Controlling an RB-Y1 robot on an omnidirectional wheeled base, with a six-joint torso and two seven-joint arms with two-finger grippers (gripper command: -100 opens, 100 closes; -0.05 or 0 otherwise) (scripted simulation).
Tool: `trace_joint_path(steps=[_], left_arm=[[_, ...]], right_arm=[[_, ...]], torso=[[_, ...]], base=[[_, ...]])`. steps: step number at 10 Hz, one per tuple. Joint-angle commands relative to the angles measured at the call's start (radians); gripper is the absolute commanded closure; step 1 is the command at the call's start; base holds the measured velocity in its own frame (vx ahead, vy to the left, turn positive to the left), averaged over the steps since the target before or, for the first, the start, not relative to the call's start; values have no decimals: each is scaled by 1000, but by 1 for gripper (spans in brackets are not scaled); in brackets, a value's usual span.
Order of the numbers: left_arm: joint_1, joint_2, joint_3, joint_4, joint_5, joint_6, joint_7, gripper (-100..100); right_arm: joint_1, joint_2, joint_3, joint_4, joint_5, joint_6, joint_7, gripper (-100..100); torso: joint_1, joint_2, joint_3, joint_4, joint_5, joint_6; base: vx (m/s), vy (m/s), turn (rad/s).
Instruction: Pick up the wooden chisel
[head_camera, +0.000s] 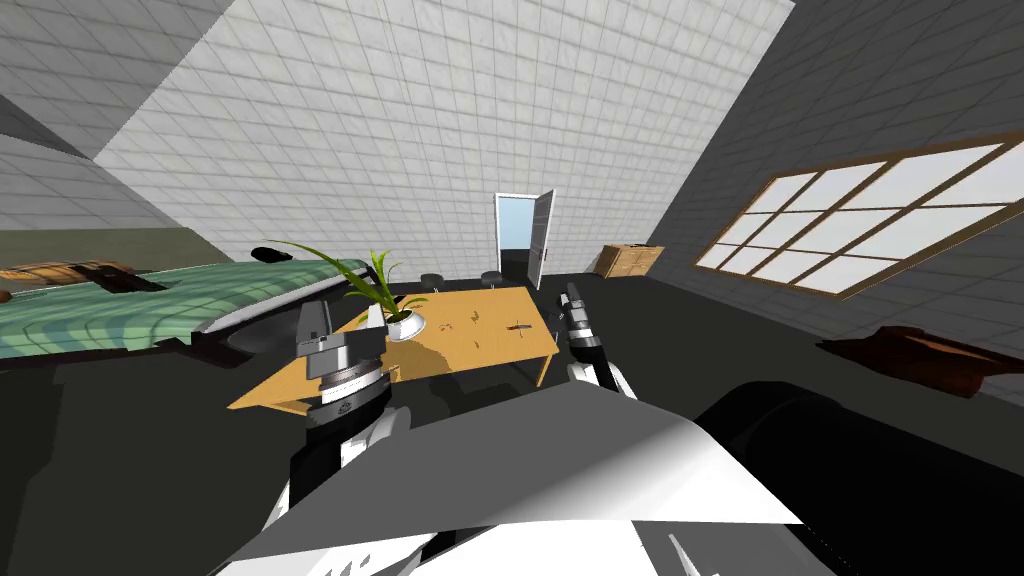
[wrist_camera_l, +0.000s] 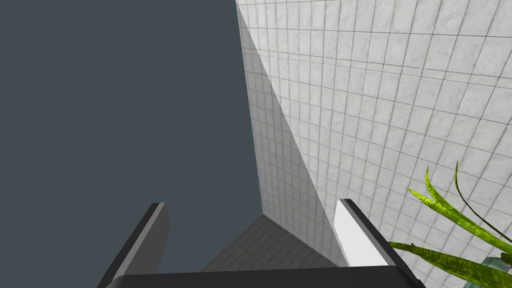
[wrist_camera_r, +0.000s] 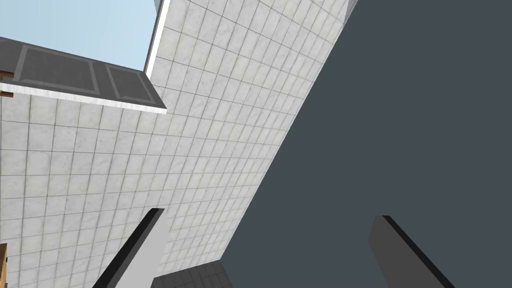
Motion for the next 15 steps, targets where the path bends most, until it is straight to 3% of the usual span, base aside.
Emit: trace_joint_path(steps=[1,5,6,8,9,12,13,15], left_arm=[[0,0,0,0,0,0,0,0],[0,0,0,0,0,0,0,0],[0,0,0,0,0,0,0,0],[0,0,0,0,0,0,0,0],[0,0,0,0,0,0,0,0],[0,0,0,0,0,0,0,0],[0,0,0,0,0,0,0,0],[0,0,0,0,0,0,0,0]], right_arm=[[-18,-36,8,26,1,2,-10,-100],[-73,-132,40,125,11,7,-40,-100],[-73,-132,40,125,11,7,-40,-100],[-109,-197,67,186,22,7,-56,-100],[-109,-197,67,201,22,7,-56,-100],[-148,-269,101,277,39,6,-71,-100],[-148,-269,101,293,39,6,-71,-100],[-188,-335,143,371,61,1,-84,-100]], torso=[[0,0,0,0,0,0],[-3,3,2,1,-1,0],[-4,3,2,1,-1,0],[-2,2,1,0,-1,0],[-3,2,1,0,-1,0],[-2,1,1,0,-1,0],[-2,1,1,0,0,0],[-2,1,1,0,0,0]], base=[[-25,-28,99],[-54,-49,138],[-39,-35,78],[-35,-36,198],[-29,-34,65],[-31,-21,141],[-26,-17,107],[-34,-26,232]])
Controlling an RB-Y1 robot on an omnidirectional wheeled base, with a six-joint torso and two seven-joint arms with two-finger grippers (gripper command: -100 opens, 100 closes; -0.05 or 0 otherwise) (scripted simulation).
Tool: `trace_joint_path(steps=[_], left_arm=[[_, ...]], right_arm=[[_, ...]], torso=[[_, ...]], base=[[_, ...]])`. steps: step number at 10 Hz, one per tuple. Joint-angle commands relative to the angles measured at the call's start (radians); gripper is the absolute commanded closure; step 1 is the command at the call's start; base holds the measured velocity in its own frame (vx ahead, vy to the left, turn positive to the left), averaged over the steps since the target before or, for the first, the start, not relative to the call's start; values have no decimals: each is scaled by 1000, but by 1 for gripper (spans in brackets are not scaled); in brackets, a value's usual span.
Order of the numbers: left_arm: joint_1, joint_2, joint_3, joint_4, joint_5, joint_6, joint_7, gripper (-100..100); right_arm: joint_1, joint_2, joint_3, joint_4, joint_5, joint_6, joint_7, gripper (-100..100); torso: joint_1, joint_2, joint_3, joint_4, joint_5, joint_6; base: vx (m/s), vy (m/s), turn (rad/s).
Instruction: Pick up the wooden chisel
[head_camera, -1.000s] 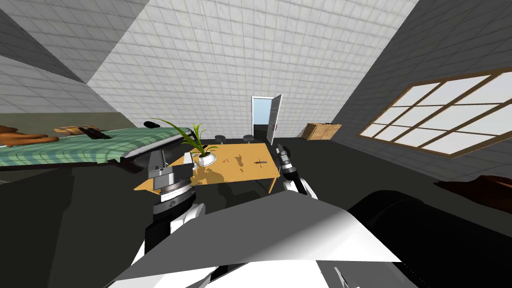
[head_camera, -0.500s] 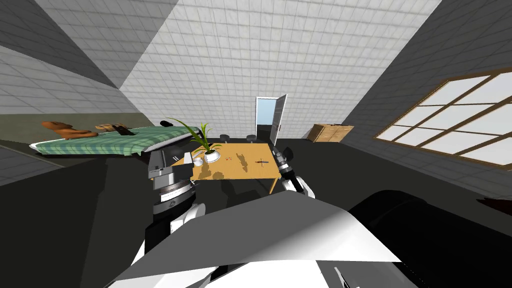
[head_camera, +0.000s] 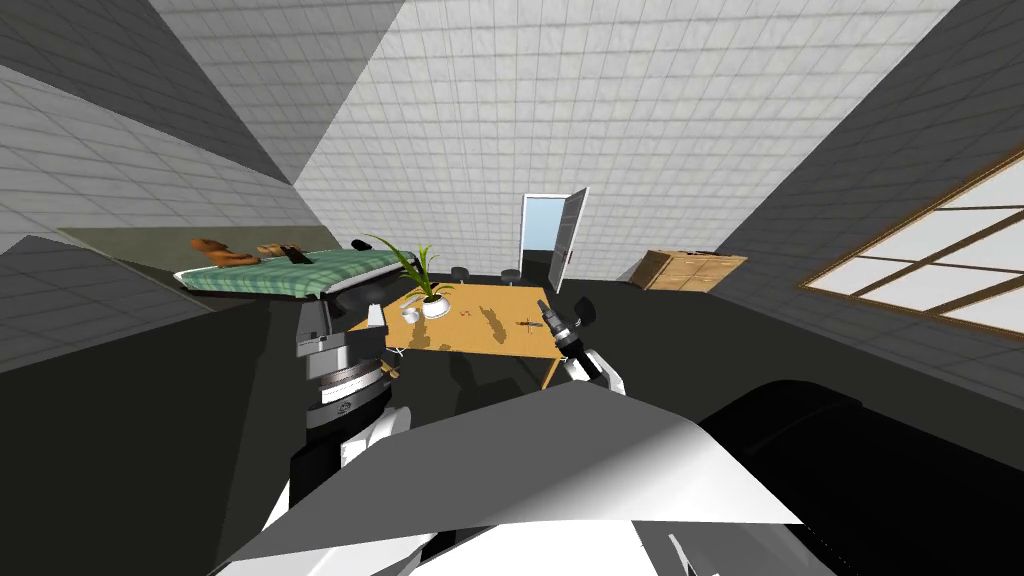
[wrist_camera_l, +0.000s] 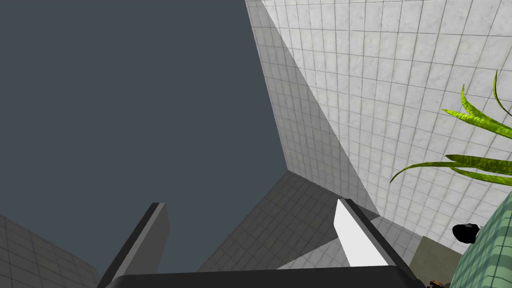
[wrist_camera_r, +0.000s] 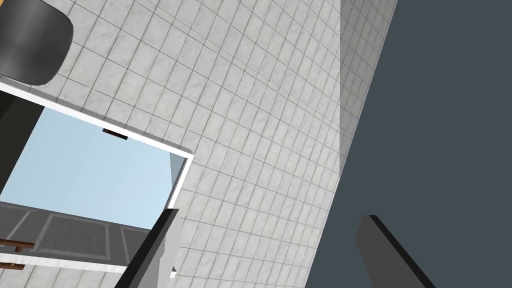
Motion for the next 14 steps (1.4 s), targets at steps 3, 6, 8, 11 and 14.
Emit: trace_joint_path(steps=[3,6,8,11,14], left_arm=[[0,0,0,0,0,0,0,0],[0,0,0,0,0,0,0,0],[0,0,0,0,0,0,0,0],[0,0,0,0,0,0,0,0],[0,0,0,0,0,0,0,0]], right_arm=[[-28,-64,38,101,21,-1,-10,-100],[-68,-138,90,195,50,-11,-19,-100],[-88,-174,118,268,67,-17,-23,-100],[-124,-246,178,391,103,-31,-27,-100],[-140,-282,209,465,122,-39,-27,-100]], torso=[[1,0,0,0,0,0],[1,-1,-1,0,0,1],[1,-1,-1,0,0,1],[1,-1,-1,0,0,2],[2,-2,-1,0,0,0]], base=[[-29,-21,175],[-21,-12,206],[-21,-9,182],[-19,-10,259],[-3,-6,195]])
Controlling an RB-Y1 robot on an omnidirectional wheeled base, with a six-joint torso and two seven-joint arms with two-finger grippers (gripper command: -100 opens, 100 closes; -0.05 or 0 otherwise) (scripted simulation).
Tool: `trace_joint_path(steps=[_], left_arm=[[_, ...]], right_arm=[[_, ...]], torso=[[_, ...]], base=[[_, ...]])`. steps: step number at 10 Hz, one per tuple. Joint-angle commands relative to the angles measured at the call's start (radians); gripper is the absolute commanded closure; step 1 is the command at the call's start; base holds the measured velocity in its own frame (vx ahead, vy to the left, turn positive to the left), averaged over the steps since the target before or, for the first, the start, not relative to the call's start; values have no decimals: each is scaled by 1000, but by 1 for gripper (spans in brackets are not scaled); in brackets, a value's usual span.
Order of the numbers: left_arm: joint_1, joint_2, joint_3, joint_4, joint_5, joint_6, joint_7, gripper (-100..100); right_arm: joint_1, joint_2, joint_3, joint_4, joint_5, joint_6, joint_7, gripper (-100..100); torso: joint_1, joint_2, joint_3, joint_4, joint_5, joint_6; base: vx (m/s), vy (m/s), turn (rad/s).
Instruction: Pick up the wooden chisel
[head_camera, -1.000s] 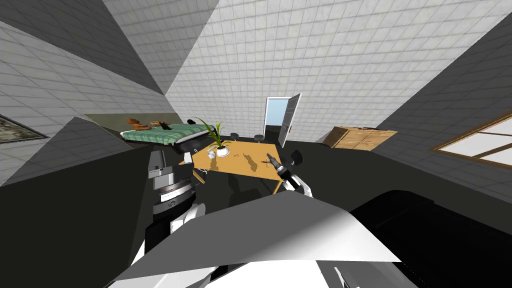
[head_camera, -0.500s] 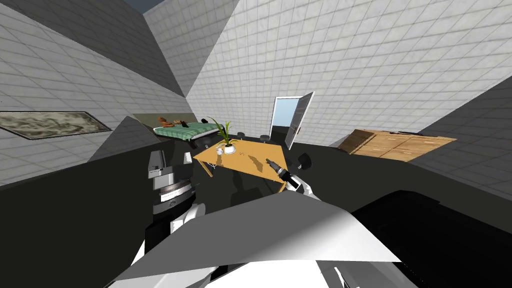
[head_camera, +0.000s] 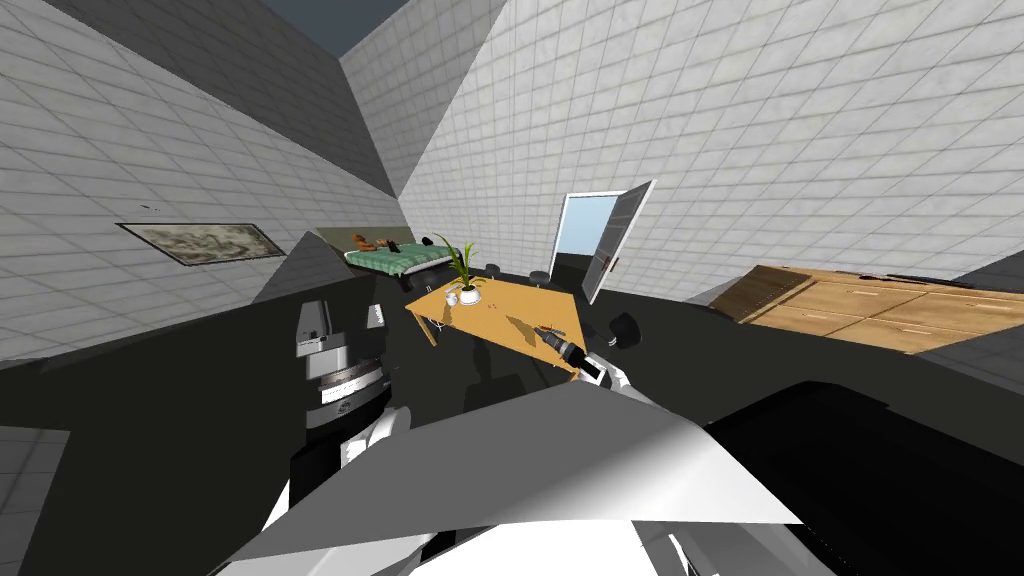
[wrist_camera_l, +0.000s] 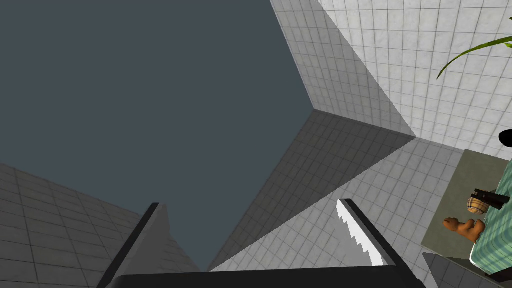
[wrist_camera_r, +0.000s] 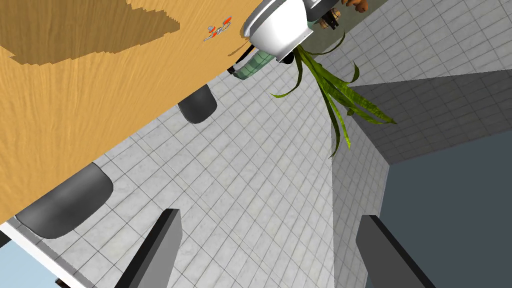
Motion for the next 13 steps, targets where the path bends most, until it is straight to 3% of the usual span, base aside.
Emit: trace_joint_path(steps=[1,3,4,6,7,8,9,10,11,12,13], left_arm=[[0,0,0,0,0,0,0,0],[0,0,0,0,0,0,0,0],[0,0,0,0,0,0,0,0],[0,0,0,0,0,0,0,0],[0,0,0,0,0,0,0,0],[0,0,0,0,0,0,0,0],[0,0,0,0,0,0,0,0],[0,0,0,0,0,0,0,0],[0,0,0,0,0,0,0,0],[0,0,0,0,0,0,0,0],[0,0,0,0,0,0,0,0]], right_arm=[[-20,-41,39,50,24,-3,0,-100],[-20,-41,39,89,24,-3,0,-100],[-33,-76,72,117,44,-12,3,-100],[-33,-76,72,153,44,-12,3,-100],[-45,-112,104,190,65,-22,7,-100],[-45,-112,104,216,65,-22,7,-100],[-56,-146,138,241,87,-32,12,-100],[-56,-146,138,280,87,-32,12,-100],[-65,-181,171,306,109,-43,18,-100],[-65,-181,171,334,109,-43,18,-100],[-72,-214,203,367,130,-53,26,-100]], torso=[[0,0,0,0,0,0],[0,0,0,0,0,0],[0,0,0,0,0,0],[0,-1,0,0,0,0],[0,0,0,0,0,0],[0,-1,0,0,0,-1],[0,-1,0,0,0,0],[0,-2,-1,0,0,-1],[0,-1,-1,0,0,1],[0,-2,-1,0,0,-1],[0,-2,-1,0,0,1]], base=[[3,-2,230],[2,-4,72],[5,2,256],[7,-6,78],[11,2,262],[13,-8,193],[19,-7,283],[22,-9,155],[25,-5,292],[22,-11,145],[27,-4,230]])
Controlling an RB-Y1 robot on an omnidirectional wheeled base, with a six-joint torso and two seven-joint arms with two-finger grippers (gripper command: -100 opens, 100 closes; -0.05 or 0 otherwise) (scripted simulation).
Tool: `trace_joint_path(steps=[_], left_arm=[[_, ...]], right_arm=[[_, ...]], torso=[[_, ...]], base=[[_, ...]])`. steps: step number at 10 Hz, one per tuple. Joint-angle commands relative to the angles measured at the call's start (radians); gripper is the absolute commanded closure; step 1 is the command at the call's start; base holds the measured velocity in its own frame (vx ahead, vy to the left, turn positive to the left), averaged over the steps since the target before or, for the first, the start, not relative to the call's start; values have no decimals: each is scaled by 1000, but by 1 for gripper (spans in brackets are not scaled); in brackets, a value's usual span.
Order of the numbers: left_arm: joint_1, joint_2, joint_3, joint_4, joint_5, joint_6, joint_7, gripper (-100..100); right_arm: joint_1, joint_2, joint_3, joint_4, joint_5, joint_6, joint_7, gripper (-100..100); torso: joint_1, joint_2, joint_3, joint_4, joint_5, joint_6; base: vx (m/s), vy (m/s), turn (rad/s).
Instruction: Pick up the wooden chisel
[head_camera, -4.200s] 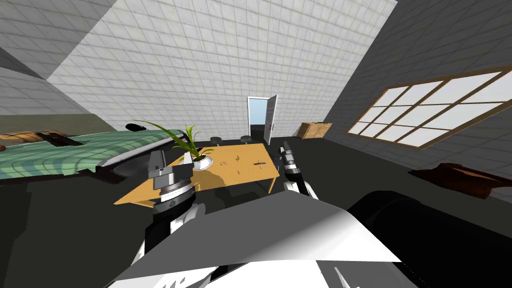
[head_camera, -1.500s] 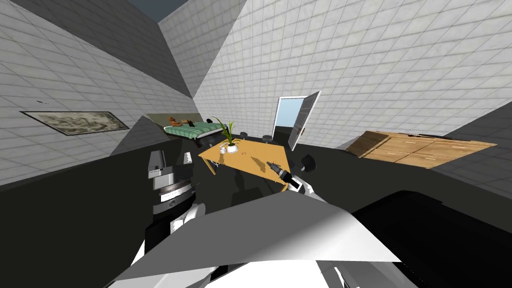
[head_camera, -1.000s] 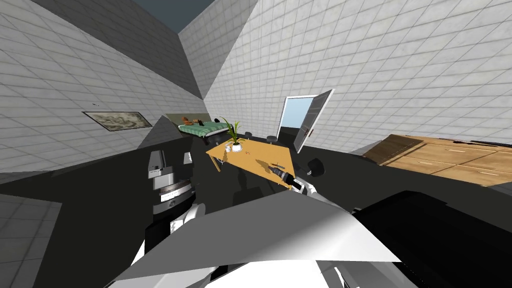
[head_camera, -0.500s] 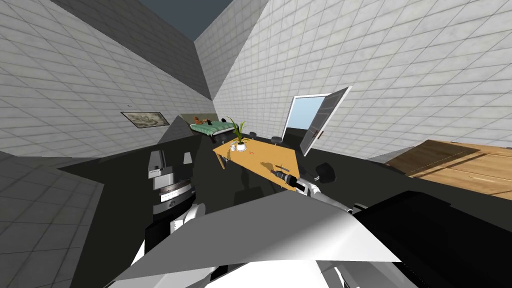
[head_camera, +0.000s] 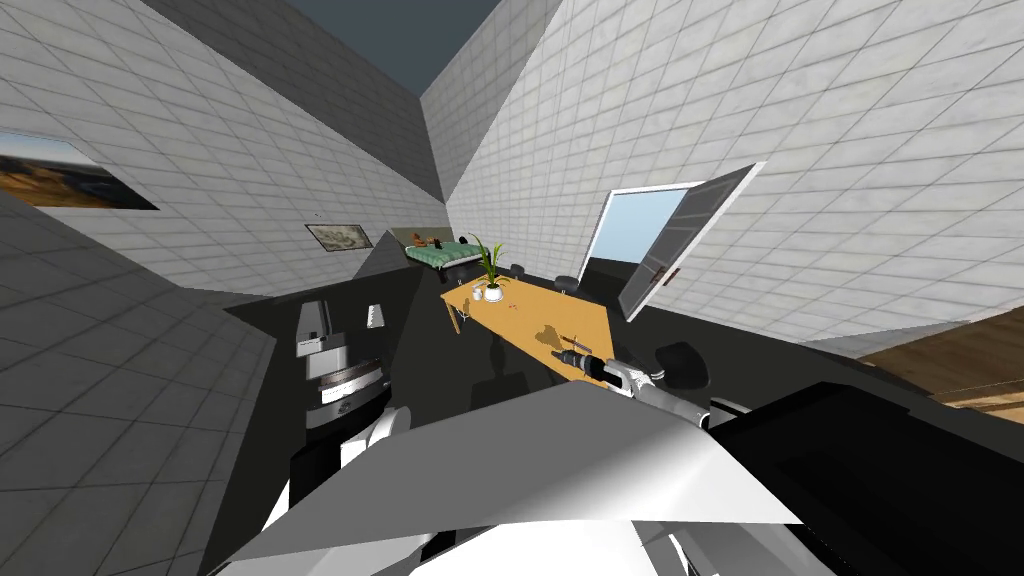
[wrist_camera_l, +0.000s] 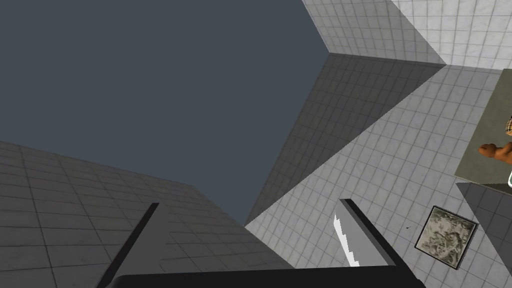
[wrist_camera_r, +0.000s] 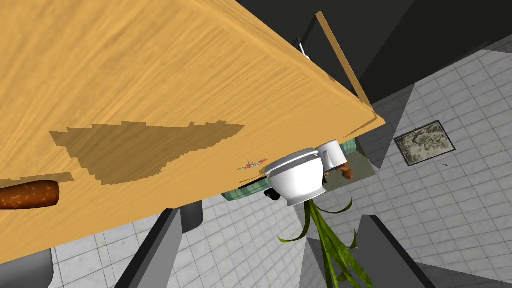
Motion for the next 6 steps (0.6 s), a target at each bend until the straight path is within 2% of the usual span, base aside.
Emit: trace_joint_path(steps=[1,2,3,4,5,6], left_arm=[[0,0,0,0,0,0,0,0],[0,0,0,0,0,0,0,0],[0,0,0,0,0,0,0,0],[0,0,0,0,0,0,0,0],[0,0,0,0,0,0,0,0],[0,0,0,0,0,0,0,0]], right_arm=[[-11,-20,21,50,11,-3,-2,-100],[-17,-53,53,81,33,-13,7,-100],[-17,-53,53,112,33,-13,7,-100],[-22,-84,84,136,53,-24,16,-100],[-22,-84,84,168,53,-24,16,-100],[-27,-113,114,205,73,-34,25,-100]], torso=[[0,0,0,0,0,0],[0,0,0,0,0,1],[0,-1,0,0,0,0],[0,0,0,0,0,1],[0,-1,0,0,0,0],[0,0,0,0,0,1]], base=[[27,-10,161],[32,-9,308],[28,-14,137],[29,-4,256],[29,-9,147],[39,-9,216]])
